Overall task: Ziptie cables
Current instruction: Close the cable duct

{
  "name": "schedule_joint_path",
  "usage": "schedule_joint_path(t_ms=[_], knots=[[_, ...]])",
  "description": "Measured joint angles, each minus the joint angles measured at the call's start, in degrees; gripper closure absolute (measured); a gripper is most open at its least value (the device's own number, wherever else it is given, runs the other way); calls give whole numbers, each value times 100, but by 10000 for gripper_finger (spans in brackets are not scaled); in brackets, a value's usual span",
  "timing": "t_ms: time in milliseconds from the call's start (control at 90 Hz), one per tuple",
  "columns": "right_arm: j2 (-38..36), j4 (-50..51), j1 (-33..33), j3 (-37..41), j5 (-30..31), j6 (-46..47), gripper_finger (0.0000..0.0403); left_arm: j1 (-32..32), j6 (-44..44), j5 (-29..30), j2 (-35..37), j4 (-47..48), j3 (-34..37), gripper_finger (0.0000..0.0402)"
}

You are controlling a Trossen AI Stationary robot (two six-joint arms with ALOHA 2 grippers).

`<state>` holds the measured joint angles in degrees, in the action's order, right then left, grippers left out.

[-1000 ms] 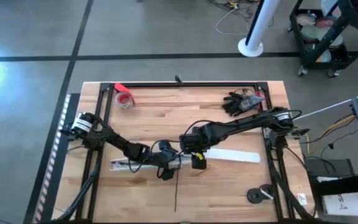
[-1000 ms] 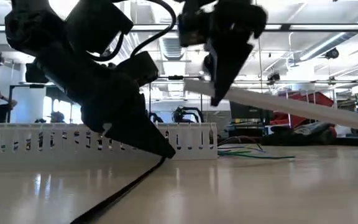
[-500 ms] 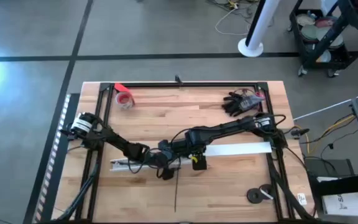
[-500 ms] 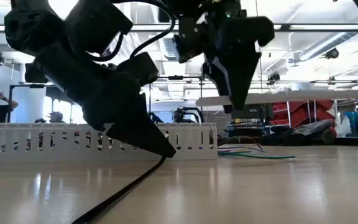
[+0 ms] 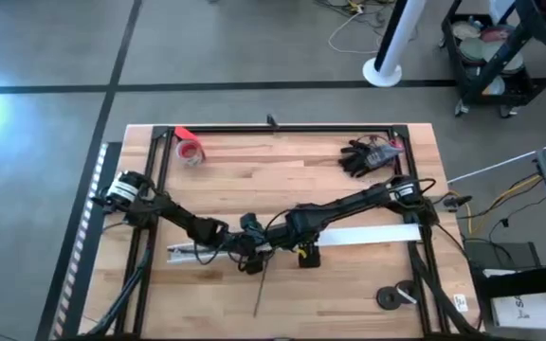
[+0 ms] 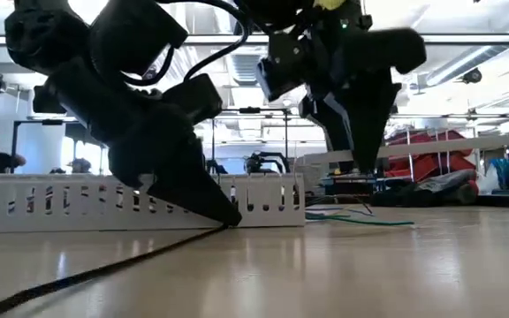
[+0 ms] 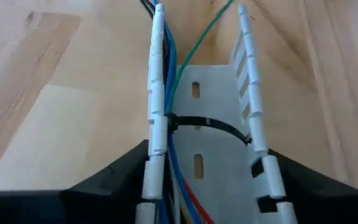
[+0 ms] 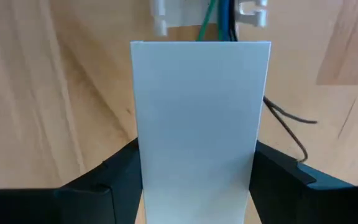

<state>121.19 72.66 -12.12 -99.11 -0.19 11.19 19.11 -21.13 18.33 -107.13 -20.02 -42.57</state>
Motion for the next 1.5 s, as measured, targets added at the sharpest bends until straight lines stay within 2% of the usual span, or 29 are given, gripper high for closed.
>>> schedule_joint_path(t_ms=[100, 267, 356, 522, 700, 967, 1256, 1500], knots=[[0, -153, 2, 86, -28, 28, 185, 25, -20, -38, 0, 31, 0, 184], [0, -421, 2, 152, -185, 41, 185, 27, -4, -100, 0, 38, 0, 136], [0, -450, 6, 163, -194, 73, 185, 27, -2, -107, 0, 34, 0, 126], [0, -463, 9, 240, -533, 72, 185, 25, -6, -100, 0, 47, 0, 148], [0, -555, 2, 259, -579, 125, 185, 27, -35, -87, -2, 31, 9, 178], [0, -605, 52, 267, -431, 239, 185, 43, -11, -93, -2, 25, 7, 154], [0, -597, 115, 269, -431, 233, 184, 88, 77, -74, -2, -45, 9, 173], [0, -616, 166, 271, -435, 26, 185, 110, 116, -78, -2, -83, 9, 162]])
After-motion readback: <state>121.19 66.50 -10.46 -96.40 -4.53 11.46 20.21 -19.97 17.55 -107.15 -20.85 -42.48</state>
